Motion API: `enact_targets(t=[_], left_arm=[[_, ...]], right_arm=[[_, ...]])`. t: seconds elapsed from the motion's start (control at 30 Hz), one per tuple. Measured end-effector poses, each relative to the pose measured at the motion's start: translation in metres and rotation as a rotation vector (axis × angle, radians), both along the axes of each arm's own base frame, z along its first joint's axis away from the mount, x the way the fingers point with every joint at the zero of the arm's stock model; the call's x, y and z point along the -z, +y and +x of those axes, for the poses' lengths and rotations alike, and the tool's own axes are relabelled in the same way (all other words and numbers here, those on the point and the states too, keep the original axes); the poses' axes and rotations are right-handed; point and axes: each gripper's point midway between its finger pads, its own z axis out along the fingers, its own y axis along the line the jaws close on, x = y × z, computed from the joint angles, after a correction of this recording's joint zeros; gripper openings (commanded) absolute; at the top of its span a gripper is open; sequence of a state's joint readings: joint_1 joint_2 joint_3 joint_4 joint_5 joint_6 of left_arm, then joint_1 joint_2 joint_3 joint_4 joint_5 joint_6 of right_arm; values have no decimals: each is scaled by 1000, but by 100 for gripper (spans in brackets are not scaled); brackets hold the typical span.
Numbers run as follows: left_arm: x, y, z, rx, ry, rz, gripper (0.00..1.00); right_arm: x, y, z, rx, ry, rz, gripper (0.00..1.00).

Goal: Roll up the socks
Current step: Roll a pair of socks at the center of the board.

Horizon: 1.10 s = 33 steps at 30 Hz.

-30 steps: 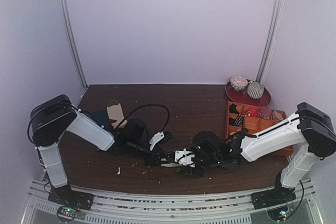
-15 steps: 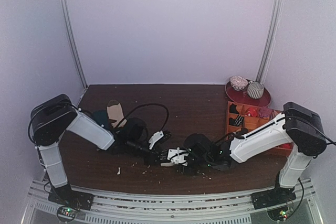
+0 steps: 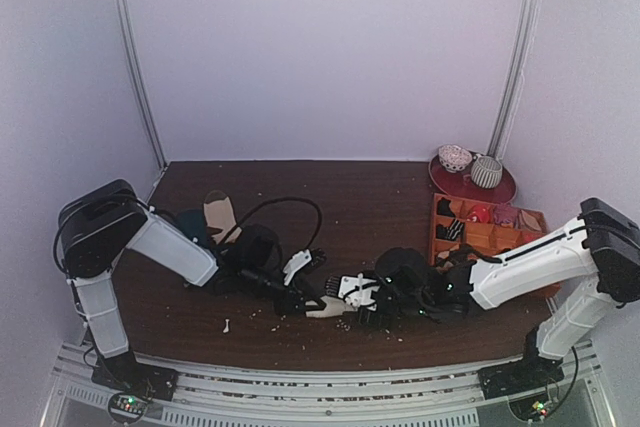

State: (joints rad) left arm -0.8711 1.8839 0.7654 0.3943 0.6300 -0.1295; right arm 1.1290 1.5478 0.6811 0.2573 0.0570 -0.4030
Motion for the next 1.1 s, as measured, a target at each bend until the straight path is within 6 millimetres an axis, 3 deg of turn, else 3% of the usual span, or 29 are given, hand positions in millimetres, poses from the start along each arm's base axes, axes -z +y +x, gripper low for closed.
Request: enact_targets(t=[0.1, 0.4, 0.67, 0.73, 0.8, 0.87, 0.93, 1.03, 1.1], left_arm=[[0, 0, 0, 0, 0, 0, 2], [0, 0, 0, 4, -4, -2, 1], [1, 1, -1, 5, -13, -10, 1], [1, 1, -1, 6, -14, -11, 2], [1, 1, -1, 9, -18, -12, 3], [0, 1, -1, 13, -23, -12, 7], [0, 2, -1, 15, -28, -12, 18], [-1, 2, 0, 18, -42, -8, 41], [-1, 4, 1, 13, -62, 9, 43]], right_arm=[[-5, 2, 2, -25, -10, 11, 64], [27, 23, 2, -129, 58, -59, 64], [39, 19, 14, -112, 70, -85, 62], [42, 18, 14, -109, 81, -88, 59], [44, 20, 13, -101, 94, -81, 45], [46, 22, 14, -88, 115, -74, 34], [48, 24, 14, -69, 147, -68, 31], [48, 24, 12, -49, 182, -51, 28], [47, 24, 11, -30, 212, -34, 27]])
